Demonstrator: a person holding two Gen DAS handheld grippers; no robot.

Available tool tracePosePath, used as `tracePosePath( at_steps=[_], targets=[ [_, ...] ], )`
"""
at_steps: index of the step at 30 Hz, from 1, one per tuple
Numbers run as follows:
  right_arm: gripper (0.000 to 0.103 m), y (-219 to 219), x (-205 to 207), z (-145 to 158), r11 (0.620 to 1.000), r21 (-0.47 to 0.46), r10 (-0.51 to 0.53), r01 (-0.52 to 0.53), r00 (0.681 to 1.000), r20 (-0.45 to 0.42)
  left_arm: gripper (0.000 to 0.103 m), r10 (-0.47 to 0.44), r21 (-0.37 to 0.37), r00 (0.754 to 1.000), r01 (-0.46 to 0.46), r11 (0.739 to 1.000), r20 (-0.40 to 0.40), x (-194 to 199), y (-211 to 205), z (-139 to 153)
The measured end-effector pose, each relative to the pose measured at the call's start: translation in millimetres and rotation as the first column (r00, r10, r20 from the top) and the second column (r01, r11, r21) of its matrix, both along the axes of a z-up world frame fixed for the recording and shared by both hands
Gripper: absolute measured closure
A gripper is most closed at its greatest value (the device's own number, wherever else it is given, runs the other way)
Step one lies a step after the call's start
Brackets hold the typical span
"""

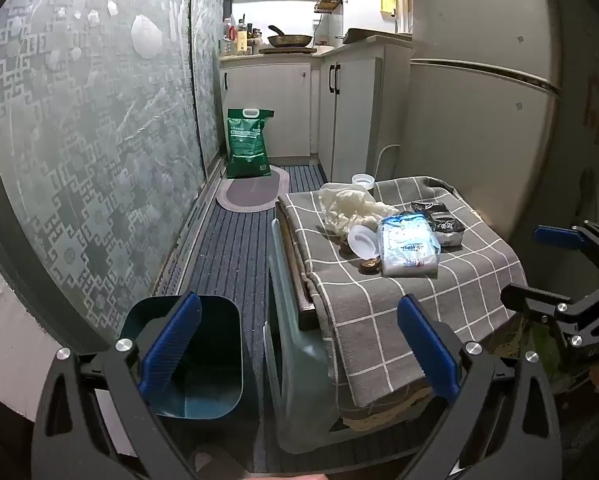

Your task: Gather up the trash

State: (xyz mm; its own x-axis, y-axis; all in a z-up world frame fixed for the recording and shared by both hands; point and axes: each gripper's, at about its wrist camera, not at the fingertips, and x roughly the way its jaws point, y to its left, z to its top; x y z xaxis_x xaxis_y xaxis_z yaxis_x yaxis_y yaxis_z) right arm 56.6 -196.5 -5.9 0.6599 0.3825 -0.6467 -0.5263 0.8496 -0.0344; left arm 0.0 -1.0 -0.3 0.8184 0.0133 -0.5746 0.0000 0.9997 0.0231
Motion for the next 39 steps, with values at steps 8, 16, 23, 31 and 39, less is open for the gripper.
tracePosePath(
  at_steps=[8, 16, 23, 31, 39],
  targets=[
    [0.003, -0.8, -0.8, 1.9, 1.000, 0.006, -0.001, 0.001, 1.000, 0.005, 0.003, 0.002, 0.000, 1.000, -0.002, 1.000, 0.003, -3.8, -3.8, 1.9],
    [0.003, -1.0, -0.9, 1.5, 1.000, 0.008, 0.000, 0.000, 1.000, 0.007, 0.003, -0.002, -0.014, 1.000, 0.002, 1.000, -0.008, 0.3, 1.2, -0.5],
    [0.003, -1.1, -0.7, 1.0, 1.000, 0.010, 0.000, 0.000, 1.000, 0.005, 0.003, 0.001, -0.016, 1.000, -0.001, 1.000, -0.007, 0.5, 1.9, -0.8],
    [0.003, -1.3, -0.6, 0.9, 1.000, 0.012, 0.000, 0.000, 1.000, 0.005, 0.003, 0.001, -0.016, 1.000, -0.001, 1.000, -0.007, 0.4, 2.0, -0.6],
    [0.003, -1.5, -0.7, 1.2, 1.000, 0.011, 0.000, 0.000, 1.000, 0.005, 0.003, 0.001, -0.016, 1.000, -0.001, 1.000, -0.007, 0.3, 1.7, -0.4]
  ],
)
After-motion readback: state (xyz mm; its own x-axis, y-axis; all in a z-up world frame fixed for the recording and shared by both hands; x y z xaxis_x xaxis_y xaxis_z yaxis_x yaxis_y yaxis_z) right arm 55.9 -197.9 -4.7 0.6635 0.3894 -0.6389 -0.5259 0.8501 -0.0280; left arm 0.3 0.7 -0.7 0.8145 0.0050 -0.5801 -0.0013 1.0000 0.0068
